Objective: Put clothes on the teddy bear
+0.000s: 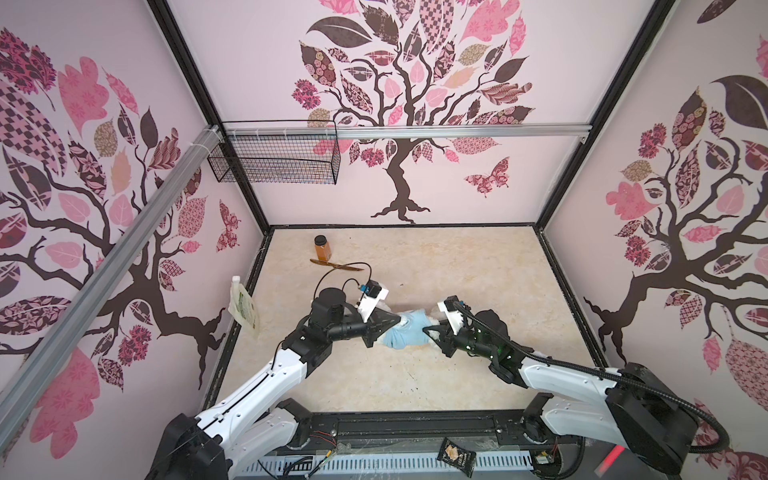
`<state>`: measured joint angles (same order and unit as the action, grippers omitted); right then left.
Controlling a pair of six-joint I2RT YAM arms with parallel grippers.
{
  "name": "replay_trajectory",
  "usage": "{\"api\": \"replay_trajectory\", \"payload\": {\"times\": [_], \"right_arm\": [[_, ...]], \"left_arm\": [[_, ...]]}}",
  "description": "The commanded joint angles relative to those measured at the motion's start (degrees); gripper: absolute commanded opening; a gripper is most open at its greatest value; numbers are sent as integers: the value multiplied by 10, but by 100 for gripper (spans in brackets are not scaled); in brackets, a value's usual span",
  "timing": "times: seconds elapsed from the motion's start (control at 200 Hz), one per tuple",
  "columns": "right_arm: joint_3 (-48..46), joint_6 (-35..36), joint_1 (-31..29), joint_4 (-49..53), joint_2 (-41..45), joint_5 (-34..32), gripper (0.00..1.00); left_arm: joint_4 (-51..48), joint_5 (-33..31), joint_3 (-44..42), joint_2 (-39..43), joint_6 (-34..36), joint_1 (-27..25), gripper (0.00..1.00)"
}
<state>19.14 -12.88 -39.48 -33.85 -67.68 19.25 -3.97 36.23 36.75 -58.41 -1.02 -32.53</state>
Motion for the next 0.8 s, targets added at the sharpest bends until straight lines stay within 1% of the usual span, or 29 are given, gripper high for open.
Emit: {"api": "replay_trajectory", "payload": {"times": [0.0, 0.055, 0.11, 0.195, 0.255, 0.43, 0.5, 0.645, 0.795], "right_arm": [[16, 20, 10, 29, -7, 2, 2], [22, 25, 10, 42, -9, -1, 2], [26, 29, 11, 55, -9, -7, 1], [23, 32, 10, 59, -7, -9, 0], [18, 32, 10, 49, -5, 0, 0], [7, 25, 8, 11, -9, 37, 0], [5, 25, 6, 8, -9, 40, 0], [1, 25, 5, 4, -10, 43, 0], [1, 23, 4, -1, -13, 46, 0]], "left_arm": [[-143, -65, 37, -17, 142, -26, 0], [-161, -83, 46, -24, 168, -45, 0], [-197, -86, 63, -34, 204, -56, 0], [-245, -76, 83, -44, 252, -59, 0], [-253, -75, 86, -42, 275, -59, 0], [-206, -81, 83, -20, 305, -59, 20], [-198, -78, 86, -12, 331, -59, 22], [-198, -94, 97, -6, 401, -59, 23], [-223, -121, 135, -42, 469, -59, 20]]}}
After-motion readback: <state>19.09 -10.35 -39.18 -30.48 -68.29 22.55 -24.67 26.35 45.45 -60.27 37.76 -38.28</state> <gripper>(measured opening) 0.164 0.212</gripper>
